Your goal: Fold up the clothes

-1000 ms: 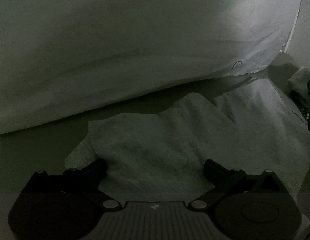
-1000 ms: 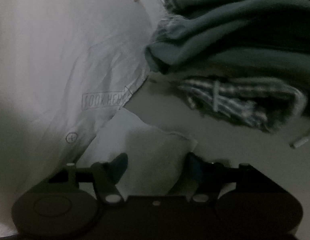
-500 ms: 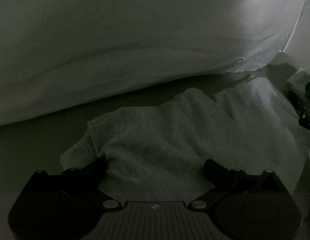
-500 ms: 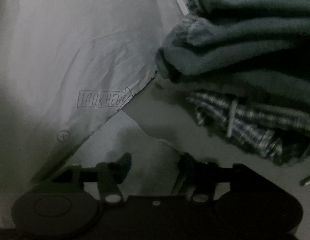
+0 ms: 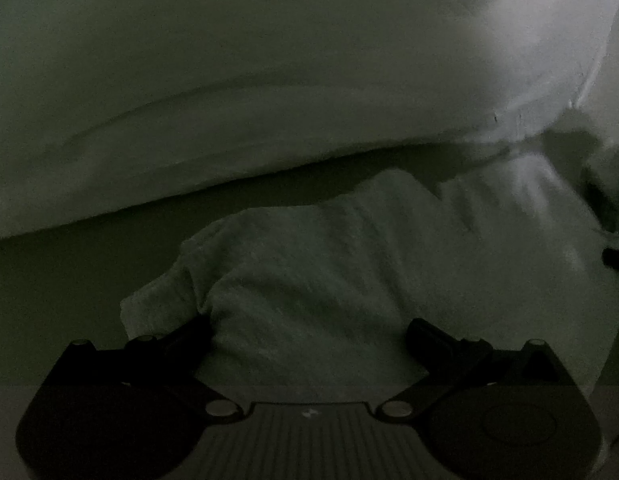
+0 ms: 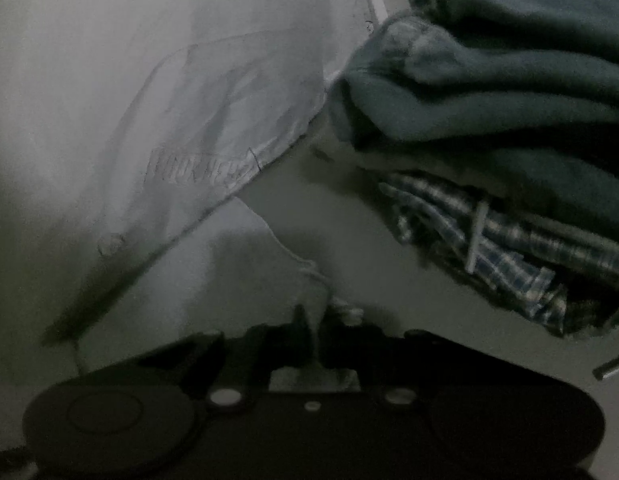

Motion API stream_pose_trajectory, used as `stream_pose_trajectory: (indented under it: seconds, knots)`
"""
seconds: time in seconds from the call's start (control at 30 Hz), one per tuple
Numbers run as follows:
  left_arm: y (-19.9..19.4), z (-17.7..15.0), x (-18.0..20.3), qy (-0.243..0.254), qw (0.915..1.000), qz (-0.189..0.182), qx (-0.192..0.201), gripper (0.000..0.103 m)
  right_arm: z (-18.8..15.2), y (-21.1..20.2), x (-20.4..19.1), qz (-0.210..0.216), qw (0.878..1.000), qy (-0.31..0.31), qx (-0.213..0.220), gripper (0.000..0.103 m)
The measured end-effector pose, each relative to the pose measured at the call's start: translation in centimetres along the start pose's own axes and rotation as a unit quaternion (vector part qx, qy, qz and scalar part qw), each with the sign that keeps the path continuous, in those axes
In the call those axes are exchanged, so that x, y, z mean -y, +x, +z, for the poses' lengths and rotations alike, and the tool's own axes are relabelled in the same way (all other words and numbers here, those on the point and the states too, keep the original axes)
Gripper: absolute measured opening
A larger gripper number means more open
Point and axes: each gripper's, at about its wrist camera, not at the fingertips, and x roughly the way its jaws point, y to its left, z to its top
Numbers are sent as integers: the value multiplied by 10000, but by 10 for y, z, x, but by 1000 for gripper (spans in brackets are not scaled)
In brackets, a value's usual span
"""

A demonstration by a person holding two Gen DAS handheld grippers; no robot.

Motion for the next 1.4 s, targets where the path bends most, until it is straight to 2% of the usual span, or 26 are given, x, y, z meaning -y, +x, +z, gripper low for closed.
stream_pose_trajectory:
  seconds: [0.1,0.2,0.23,0.3,0.37,0.47,0.5,0.53,0.6,0.67,0.77,0.87,1.0,1.03,1.07,1.1,1.13,1.17,1.2,1.27,1.33,1.4]
  knots:
    - [-23,6,-15,-351,9990,-188,204,100,-5,-41,-57,874,9930,-777,176,6]
    - [-59,7,-37,-631,9963,-250,525,100,-11,-82,-114,1742,9718,-1552,340,6]
    - [-72,7,-49,-773,9946,-290,625,101,-30,-99,-140,2175,9550,-2007,178,6]
    - [-94,3,-70,-1039,9910,-303,794,101,-68,-133,-190,2997,9090,-2892,-146,6]
    - [-108,-4,-91,-1199,9889,-123,864,101,-127,-148,-224,3167,8629,-3914,-448,6]
    - [-122,-17,-118,-1393,9866,255,808,101,-179,-148,-237,3010,8418,-4370,-990,12]
    - [-125,-22,-126,-1476,9856,325,761,101,-196,-148,-241,2954,8337,-4517,-1170,19]
    - [-129,-27,-131,-1564,9846,262,739,101,-213,-148,-245,2901,8257,-4648,-1343,33]
    - [-135,-37,-137,-1663,9836,-9,696,101,-206,-160,-241,3028,8402,-4295,-1339,49]
    - [-135,-42,-132,-1596,9848,-299,616,101,-198,-167,-237,3013,8498,-4123,-1310,49]
    - [-126,-41,-108,-1107,9907,-578,534,101,-183,-161,-232,2611,8711,-3959,-1278,48]
    - [-113,-36,-71,-285,9964,-521,607,101,-175,-150,-219,2041,8933,-3791,-1289,48]
    - [-102,-37,-33,629,9937,-250,896,100,-157,-140,-205,1465,9147,-3573,-1195,48]
    - [-99,-38,-27,797,9922,-137,951,91,-155,-139,-202,1377,9180,-3528,-1179,48]
    - [-94,-38,-25,918,9913,40,945,78,-153,-138,-199,1288,9212,-3482,-1163,48]
    - [-90,-36,-26,923,9912,155,940,48,-152,-136,-197,1208,9242,-3430,-1165,48]
    - [-88,-31,-35,693,9931,144,938,34,-150,-133,-196,1152,9261,-3398,-1165,48]
    - [-87,-26,-44,463,9945,133,935,27,-148,-129,-195,1097,9279,-3367,-1163,48]
    - [-86,-20,-56,161,9955,129,929,13,-147,-130,-194,1050,9289,-3365,-1136,48]
    - [-88,-6,-93,-610,9930,383,937,10,-146,-136,-191,972,9302,-3372,-1078,48]
    - [-90,3,-128,-1251,9857,648,928,10,-148,-135,-194,944,9312,-3359,-1055,49]
    - [-96,5,-163,-1817,9762,732,932,10,-150,-137,-193,922,9330,-3319,-1039,49]
